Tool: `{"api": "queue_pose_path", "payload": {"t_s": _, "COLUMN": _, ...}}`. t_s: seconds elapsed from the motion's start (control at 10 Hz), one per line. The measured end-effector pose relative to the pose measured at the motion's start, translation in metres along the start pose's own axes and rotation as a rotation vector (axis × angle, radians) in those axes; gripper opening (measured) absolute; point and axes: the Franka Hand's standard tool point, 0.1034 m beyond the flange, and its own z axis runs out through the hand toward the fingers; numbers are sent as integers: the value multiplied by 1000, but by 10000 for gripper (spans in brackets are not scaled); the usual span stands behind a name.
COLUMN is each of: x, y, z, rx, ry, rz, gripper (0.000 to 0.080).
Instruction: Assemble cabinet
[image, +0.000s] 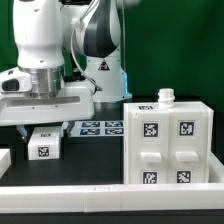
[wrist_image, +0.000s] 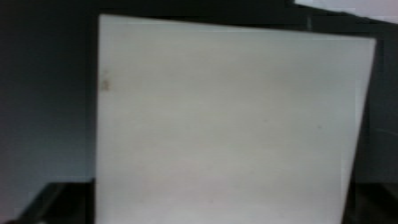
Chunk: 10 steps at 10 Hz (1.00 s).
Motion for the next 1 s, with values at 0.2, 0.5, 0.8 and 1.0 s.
{"api": "queue_pose_path", "payload": {"t_s": 0.2, "x": 0, "y": 0, "z": 0, "rx": 0, "ry": 0, "rz": 0, "gripper": 561}}
{"api": "queue_pose_path", "payload": {"t_s": 0.5, "x": 0, "y": -1, "z": -1, "rx": 1, "ry": -1, "rz": 0, "gripper": 561}}
{"api": "queue_pose_path", "payload": {"t_s": 0.8, "x": 15, "y": -25, "z": -45, "rx": 41, "ry": 0, "rz": 8, "gripper": 561}}
{"api": "queue_pose_path", "payload": {"t_s": 1.0, "x": 26, "y": -43, "z": -82, "rx": 75, "ry": -11, "rz": 22, "gripper": 561}}
